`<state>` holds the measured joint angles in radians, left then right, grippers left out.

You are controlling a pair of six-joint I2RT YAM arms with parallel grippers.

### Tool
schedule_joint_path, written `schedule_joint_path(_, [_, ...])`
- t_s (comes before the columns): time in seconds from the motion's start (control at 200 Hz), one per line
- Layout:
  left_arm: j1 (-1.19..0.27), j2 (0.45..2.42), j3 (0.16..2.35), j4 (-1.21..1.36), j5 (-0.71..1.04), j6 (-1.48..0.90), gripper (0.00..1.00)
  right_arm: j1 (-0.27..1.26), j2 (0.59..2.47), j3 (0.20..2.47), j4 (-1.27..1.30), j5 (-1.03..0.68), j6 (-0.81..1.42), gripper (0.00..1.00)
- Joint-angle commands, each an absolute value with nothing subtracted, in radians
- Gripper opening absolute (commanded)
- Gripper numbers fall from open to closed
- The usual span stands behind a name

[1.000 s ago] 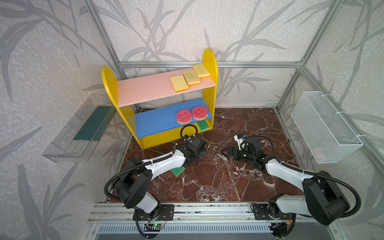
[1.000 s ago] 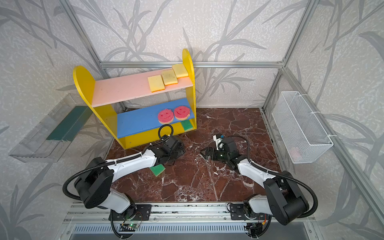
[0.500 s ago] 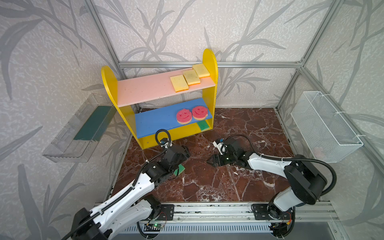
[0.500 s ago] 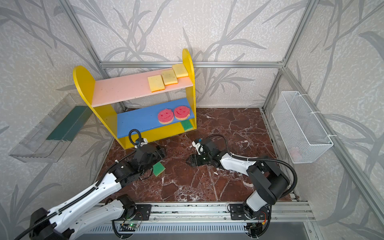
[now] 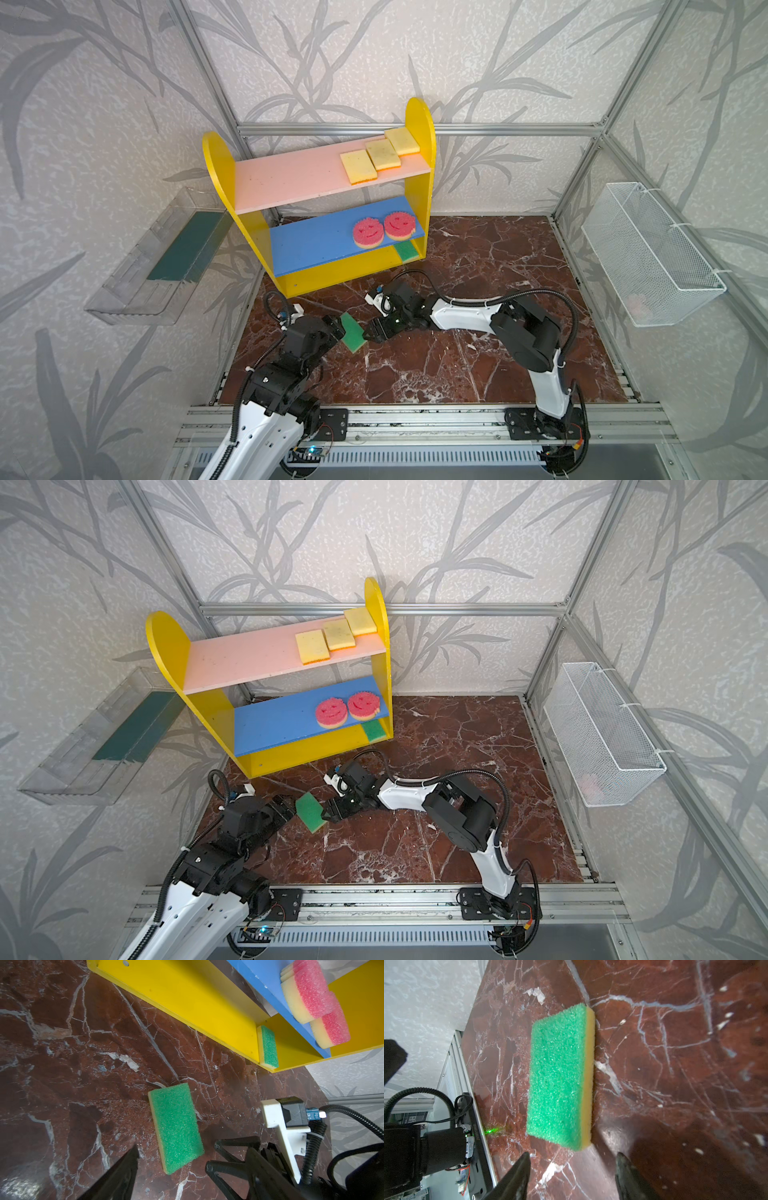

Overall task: Place and organize the cleaning sponges onto the shelf
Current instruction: 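Grasp the remaining green sponge with the right gripper and lift it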

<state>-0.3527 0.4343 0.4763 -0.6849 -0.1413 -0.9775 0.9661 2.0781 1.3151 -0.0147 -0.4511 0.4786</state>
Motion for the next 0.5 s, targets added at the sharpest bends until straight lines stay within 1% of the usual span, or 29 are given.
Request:
schedule_joint_path(0.0, [-0.337,0.401,0.451,-0.728,-0.121,-0.949,0.83,0.982,2.112,1.358,-0.08,-0.454,0.475,0.63])
schedule_joint_path(0.13, [-0.325,0.394,0.436,-0.71,-0.117,-0.95,0.82,0.995,2.149,1.39,-0.102,-0.453,0.478,0.59])
schedule_joint_path(0.345, [-0.314,0.395,0.435,-0.705,-0.101,-0.946,0.82,0.997,2.184,1.416,-0.105,-0.433,0.488,0.46])
schedule_joint_path(0.405, [-0.314,0.393,0.436,-0.706,-0.101,-0.946,0.82,0.996,2.19,1.423,-0.106,-0.433,0.491,0.39])
schedule_joint_path(0.47, [-0.313,0.39,0.437,-0.71,-0.101,-0.95,0.82,0.996,2.193,1.428,-0.112,-0.428,0.488,0.24])
schedule_joint_path(0.495, [-0.313,0.388,0.437,-0.712,-0.101,-0.951,0.82,0.996,2.194,1.428,-0.112,-0.428,0.489,0.2])
